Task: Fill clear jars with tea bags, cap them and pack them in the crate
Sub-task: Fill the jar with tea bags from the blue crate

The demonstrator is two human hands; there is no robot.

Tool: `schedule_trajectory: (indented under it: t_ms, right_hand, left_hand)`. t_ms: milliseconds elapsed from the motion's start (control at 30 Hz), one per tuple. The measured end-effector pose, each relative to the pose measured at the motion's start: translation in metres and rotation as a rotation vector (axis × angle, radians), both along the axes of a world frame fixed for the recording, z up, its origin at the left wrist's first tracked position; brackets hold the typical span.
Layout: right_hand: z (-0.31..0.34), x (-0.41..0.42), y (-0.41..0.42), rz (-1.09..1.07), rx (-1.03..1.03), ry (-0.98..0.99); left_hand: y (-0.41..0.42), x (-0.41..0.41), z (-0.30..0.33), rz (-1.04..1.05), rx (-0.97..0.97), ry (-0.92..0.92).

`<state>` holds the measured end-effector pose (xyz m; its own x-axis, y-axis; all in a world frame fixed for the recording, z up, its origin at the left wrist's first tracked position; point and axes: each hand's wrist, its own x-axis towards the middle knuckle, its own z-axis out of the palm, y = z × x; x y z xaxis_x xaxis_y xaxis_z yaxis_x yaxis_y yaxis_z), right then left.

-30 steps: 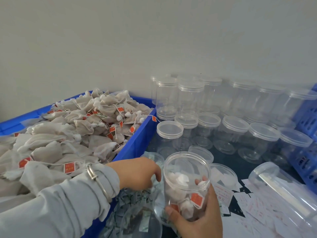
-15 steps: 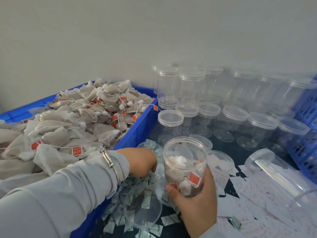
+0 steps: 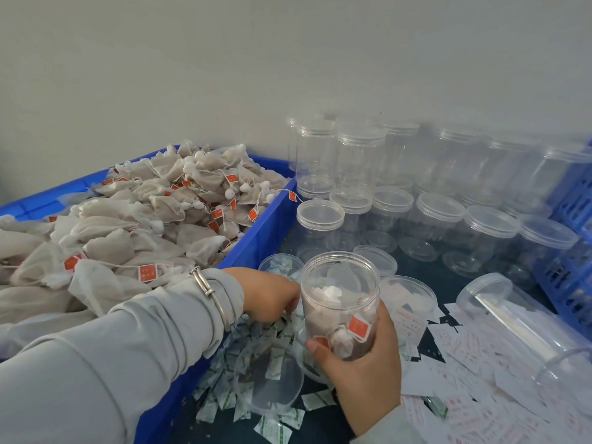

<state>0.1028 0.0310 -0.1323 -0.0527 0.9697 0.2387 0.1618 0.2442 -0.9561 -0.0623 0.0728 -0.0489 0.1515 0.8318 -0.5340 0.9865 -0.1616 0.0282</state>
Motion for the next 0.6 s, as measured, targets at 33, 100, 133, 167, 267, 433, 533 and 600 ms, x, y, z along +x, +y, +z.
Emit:
schedule_trajectory:
  t_ms: [33, 100, 133, 167, 267, 433, 533, 600]
  right_hand:
    - [0.0005, 0.0004, 0.0000, 0.004, -0.006, -0.003]
    - [0.0013, 0.0008, -0.0003, 0.006, -0.024, 0.001]
    - [0.0016, 0.0008, -0.0006, 0.007, -0.032, 0.006]
    - [0.0017, 0.0008, -0.0010, 0.009, -0.039, 0.008]
    - [0.0023, 0.0003, -0.0020, 0.012, -0.049, 0.010]
    - [0.0018, -0.0008, -0.0029, 0.009, -0.054, 0.009]
    - [0.0014, -0.0013, -0.0025, 0.014, -0.053, 0.002]
    - [0.0011, -0.0014, -0.0019, 0.017, -0.056, 0.007]
  left_hand:
    - [0.0001, 0.0002, 0.0006, -0.007, 0.002, 0.025]
    - [0.0000, 0.0019, 0.0015, -0.023, -0.026, 0.105]
    - [-0.0002, 0.0031, 0.0019, -0.028, -0.045, 0.142]
    - [-0.0006, 0.0043, 0.0019, -0.034, -0.058, 0.168]
    - [-0.0014, 0.0065, 0.0008, -0.048, -0.068, 0.191]
    - [-0.0002, 0.0046, -0.0010, -0.035, -0.080, 0.166]
    - [0.0004, 0.0038, -0.0027, -0.034, -0.081, 0.170]
    - [0.0007, 0.0042, -0.0032, -0.041, -0.080, 0.168]
